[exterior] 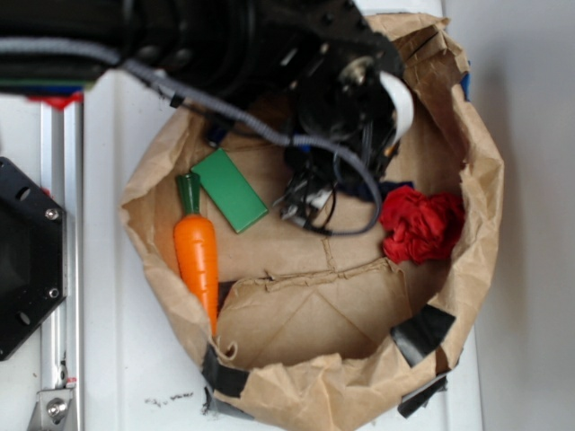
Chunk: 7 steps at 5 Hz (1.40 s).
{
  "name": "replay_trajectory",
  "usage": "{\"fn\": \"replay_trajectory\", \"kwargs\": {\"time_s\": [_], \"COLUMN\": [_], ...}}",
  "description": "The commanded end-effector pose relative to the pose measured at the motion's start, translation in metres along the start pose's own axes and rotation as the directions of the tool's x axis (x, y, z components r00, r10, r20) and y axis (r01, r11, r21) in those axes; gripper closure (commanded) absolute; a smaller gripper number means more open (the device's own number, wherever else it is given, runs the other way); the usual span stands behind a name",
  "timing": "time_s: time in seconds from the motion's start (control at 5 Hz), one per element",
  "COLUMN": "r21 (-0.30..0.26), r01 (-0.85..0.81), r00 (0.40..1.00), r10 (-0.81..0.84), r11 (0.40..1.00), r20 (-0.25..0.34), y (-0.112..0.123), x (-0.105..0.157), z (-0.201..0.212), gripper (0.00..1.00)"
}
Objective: Grab the blue rope.
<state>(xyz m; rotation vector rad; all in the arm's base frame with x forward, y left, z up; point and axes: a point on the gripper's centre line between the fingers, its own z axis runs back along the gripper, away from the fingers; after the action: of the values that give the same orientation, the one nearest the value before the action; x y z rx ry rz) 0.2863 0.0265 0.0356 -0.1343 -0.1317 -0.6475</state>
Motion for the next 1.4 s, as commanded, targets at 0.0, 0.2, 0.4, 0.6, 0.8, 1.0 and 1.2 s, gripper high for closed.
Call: {"fn": "replay_trajectory", "kwargs": {"time_s": [0.0, 0.2, 0.4, 0.6, 0.8, 1.0, 1.2], "r21": [0.045, 0.077, 0.117, 0.106, 0.107, 0.119, 0.133], "r01": [-0.119, -0.286, -0.452, -0.612, -0.632, -0.624, -0.617], "r00": [0.991, 0.957, 0.892, 0.791, 0.775, 0.781, 0.787], "r10": [0.116, 0.282, 0.449, 0.609, 0.628, 0.616, 0.605], "r11": [0.992, 0.955, 0.884, 0.784, 0.768, 0.772, 0.775], "r20": [0.06, 0.064, 0.052, 0.058, 0.075, 0.102, 0.123], "y": [-0.047, -0.094, -0.12, -0.109, -0.097, -0.086, -0.064], "x": [0.025, 0.042, 0.049, 0.037, 0.029, 0.018, 0.016], "z": [0.076, 0.108, 0.121, 0.136, 0.139, 0.14, 0.143], "gripper": [1.0, 1.0, 1.0, 1.0, 1.0, 1.0, 1.0]}}
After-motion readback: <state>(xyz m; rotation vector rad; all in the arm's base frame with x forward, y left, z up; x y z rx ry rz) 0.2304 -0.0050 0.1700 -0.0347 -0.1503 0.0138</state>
